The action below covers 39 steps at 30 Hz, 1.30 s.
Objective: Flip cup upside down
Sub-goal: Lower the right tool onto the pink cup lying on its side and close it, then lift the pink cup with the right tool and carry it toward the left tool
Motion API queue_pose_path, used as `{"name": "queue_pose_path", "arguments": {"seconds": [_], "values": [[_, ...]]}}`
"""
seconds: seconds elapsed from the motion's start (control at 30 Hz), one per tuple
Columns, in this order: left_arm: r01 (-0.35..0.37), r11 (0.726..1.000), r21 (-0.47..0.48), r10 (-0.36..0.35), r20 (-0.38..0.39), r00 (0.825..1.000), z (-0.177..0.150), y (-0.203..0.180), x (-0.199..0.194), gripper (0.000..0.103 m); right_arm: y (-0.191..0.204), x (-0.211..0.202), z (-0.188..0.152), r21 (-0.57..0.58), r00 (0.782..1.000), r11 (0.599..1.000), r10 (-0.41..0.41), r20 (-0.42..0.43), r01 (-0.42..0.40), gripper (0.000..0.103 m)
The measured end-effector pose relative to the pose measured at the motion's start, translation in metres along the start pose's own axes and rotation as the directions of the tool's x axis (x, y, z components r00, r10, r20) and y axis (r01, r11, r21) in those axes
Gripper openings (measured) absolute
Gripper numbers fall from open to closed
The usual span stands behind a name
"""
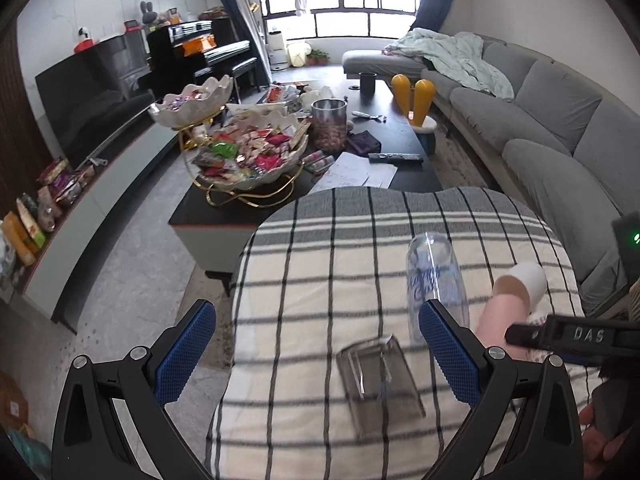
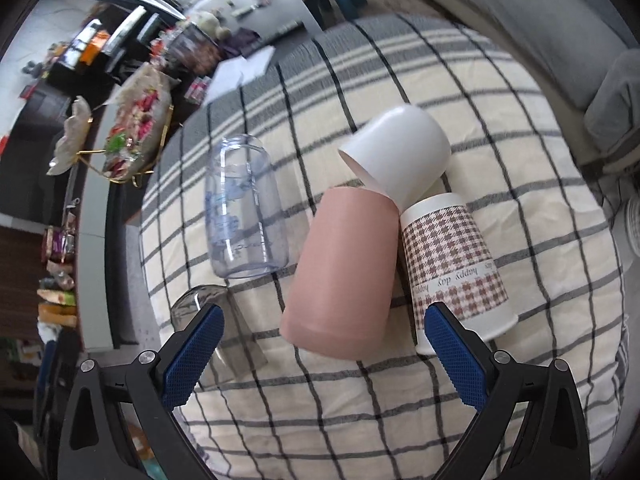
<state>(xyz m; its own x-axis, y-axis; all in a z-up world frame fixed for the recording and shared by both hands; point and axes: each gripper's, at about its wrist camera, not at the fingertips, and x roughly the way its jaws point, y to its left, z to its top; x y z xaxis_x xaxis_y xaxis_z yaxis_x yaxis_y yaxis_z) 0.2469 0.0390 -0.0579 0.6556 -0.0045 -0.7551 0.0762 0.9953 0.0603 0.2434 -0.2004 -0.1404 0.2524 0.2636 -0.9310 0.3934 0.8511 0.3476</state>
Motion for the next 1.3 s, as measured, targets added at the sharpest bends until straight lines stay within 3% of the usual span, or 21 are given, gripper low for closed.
{"name": "queue_pose_path", "arguments": {"seconds": [0.2, 0.5, 0.77, 0.97, 1.3], "values": [[0.037, 0.999, -0.016, -0.038, -0.022, 0.999, 0.012, -0.001, 0.023, 0.103, -0.003, 0.021, 0.014, 0.060, 0.994, 0.998, -0.024, -0.111, 0.031, 0.100], [0.061, 0.997, -0.052, -0.063, -0.039, 0.997, 0.018, 0.009, 0.050, 0.103, 0.004, 0.045, 0.033, 0.074, 0.982, 0.995, -0.055, -0.179, 0.069, 0.089], [0.069, 0.995, -0.073, -0.072, -0.044, 0.996, 0.020, 0.014, 0.063, 0.103, 0.004, 0.065, 0.040, 0.090, 0.970, 0.990, -0.086, -0.229, 0.109, 0.087], [0.072, 0.994, -0.077, -0.076, -0.052, 0.996, 0.018, 0.015, 0.068, 0.103, 0.001, 0.071, 0.038, 0.094, 0.969, 0.990, -0.079, -0.233, 0.104, 0.074], [0.069, 0.995, -0.068, -0.073, -0.047, 0.996, 0.012, 0.015, 0.052, 0.103, 0.003, 0.055, 0.029, 0.072, 0.979, 0.996, -0.036, -0.201, 0.051, 0.072]]}}
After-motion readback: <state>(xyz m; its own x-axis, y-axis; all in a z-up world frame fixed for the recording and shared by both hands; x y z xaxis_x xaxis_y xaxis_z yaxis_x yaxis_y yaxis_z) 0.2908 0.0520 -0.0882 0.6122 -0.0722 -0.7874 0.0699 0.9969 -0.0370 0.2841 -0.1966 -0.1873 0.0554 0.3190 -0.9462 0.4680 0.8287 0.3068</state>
